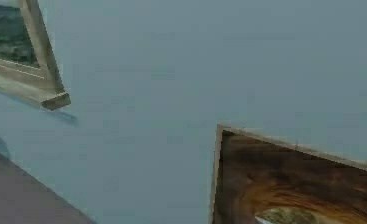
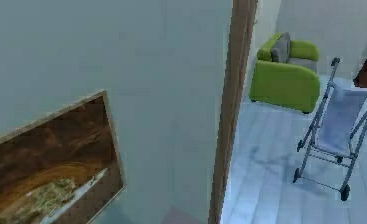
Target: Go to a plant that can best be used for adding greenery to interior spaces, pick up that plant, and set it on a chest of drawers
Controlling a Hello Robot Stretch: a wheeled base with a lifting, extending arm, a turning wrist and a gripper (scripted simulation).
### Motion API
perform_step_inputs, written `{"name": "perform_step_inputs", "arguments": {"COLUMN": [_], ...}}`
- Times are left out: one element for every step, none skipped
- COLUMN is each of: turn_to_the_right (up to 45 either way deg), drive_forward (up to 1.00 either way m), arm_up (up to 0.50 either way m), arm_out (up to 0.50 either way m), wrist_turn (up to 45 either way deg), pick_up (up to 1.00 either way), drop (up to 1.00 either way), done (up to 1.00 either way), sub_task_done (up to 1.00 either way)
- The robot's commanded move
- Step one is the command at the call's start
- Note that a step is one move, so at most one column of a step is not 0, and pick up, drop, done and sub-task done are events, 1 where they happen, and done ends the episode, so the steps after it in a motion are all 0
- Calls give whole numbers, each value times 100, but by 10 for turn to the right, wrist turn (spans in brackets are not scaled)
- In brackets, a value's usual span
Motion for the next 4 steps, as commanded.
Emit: {"name": "perform_step_inputs", "arguments": {"turn_to_the_right": [450, 450, 450, 0], "drive_forward": [0, 0, 0, 90], "arm_up": [0, 0, 0, 0], "arm_out": [0, 0, 0, 0], "wrist_turn": [0, 0, 0, 0], "pick_up": [0, 0, 0, 0], "drop": [0, 0, 0, 0], "done": [0, 0, 0, 0], "sub_task_done": [0, 0, 0, 0]}}
